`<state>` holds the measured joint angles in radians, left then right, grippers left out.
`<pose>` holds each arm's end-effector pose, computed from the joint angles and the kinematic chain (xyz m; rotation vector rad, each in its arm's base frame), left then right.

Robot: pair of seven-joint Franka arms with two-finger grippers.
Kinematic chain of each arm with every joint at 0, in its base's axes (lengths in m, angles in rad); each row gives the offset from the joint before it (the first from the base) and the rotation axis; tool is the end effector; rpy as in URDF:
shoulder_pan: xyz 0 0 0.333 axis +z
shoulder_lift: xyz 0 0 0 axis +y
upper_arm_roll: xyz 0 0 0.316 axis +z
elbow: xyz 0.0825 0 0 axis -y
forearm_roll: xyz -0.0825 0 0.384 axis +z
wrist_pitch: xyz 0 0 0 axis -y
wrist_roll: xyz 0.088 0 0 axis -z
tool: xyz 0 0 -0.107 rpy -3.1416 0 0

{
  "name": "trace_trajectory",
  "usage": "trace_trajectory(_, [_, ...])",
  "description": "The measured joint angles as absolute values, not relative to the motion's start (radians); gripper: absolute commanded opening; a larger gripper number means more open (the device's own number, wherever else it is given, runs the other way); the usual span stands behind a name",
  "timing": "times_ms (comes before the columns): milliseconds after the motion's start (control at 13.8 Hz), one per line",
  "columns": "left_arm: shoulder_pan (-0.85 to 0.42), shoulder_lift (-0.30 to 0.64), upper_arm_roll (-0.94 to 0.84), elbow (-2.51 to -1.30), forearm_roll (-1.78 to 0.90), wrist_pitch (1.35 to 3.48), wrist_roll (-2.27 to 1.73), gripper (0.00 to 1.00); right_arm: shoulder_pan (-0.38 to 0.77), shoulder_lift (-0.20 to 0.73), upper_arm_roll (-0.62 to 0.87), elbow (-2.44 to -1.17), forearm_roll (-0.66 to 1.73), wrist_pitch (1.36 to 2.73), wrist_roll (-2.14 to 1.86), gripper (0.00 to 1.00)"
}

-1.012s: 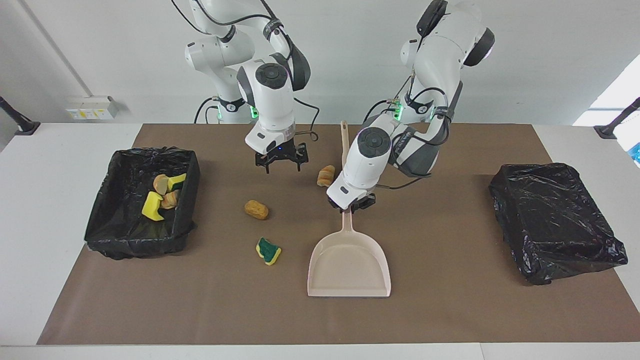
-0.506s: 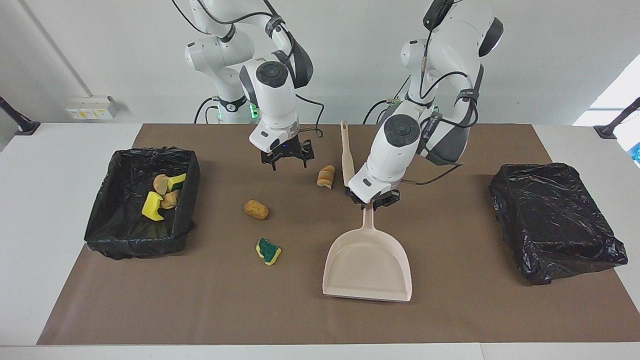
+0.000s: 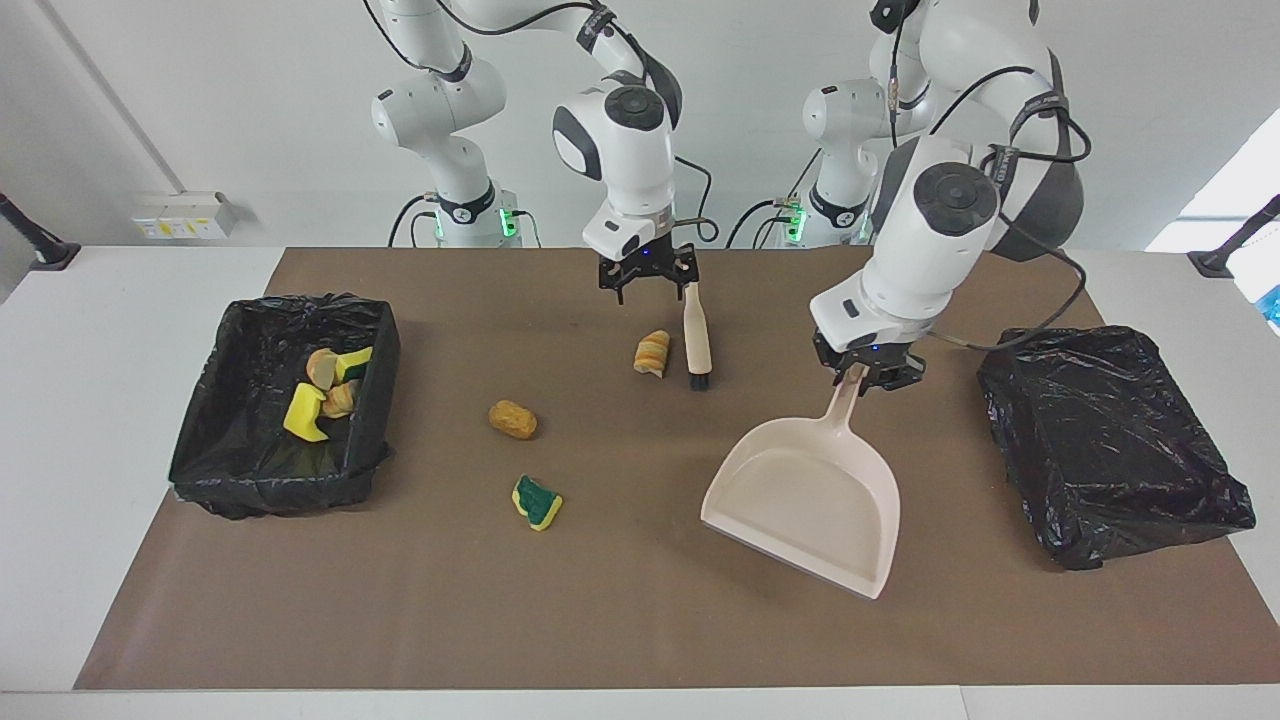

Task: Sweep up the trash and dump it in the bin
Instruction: 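Pull the dustpan toward the left arm's bin with the left gripper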

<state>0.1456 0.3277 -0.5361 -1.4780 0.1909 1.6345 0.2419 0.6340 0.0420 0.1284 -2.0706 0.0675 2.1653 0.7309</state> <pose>0.6093 -0.1834 0.5000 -2.9442 0.9813 0.1912 0.4041 0.3889 0.4160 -3.0599 0.0078 0.0053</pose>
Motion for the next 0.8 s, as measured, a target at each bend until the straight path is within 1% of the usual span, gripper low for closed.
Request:
trace_trajectory(217, [0.229, 0.295, -0.531, -1.492, 0.191, 1.569, 0.520, 0.00, 0.733, 0.046, 0.130, -2.135, 0.068, 2.256, 0.851, 1.00])
trace_trajectory(361, [0.284, 0.288, -0.527, -1.498, 0.191, 1.562, 0.706, 0.00, 0.793, 0.064, 0.130, -2.181, 0.068, 2.336, 0.924, 1.00])
trace_trajectory(578, [0.332, 0.286, -0.490, -1.503, 0.191, 1.562, 0.937, 0.00, 0.857, 0.097, 0.130, -2.203, 0.068, 2.366, 0.975, 1.00])
trace_trajectory(650, [0.335, 0.281, -0.461, -1.510, 0.191, 1.563, 1.042, 0.00, 0.862, 0.101, 0.130, -2.208, 0.068, 2.366, 0.975, 0.92])
trace_trajectory(795, [0.335, 0.252, -0.409, -1.555, 0.191, 1.595, 1.225, 0.00, 0.861, 0.100, 0.126, -2.222, 0.068, 2.366, 0.975, 0.73])
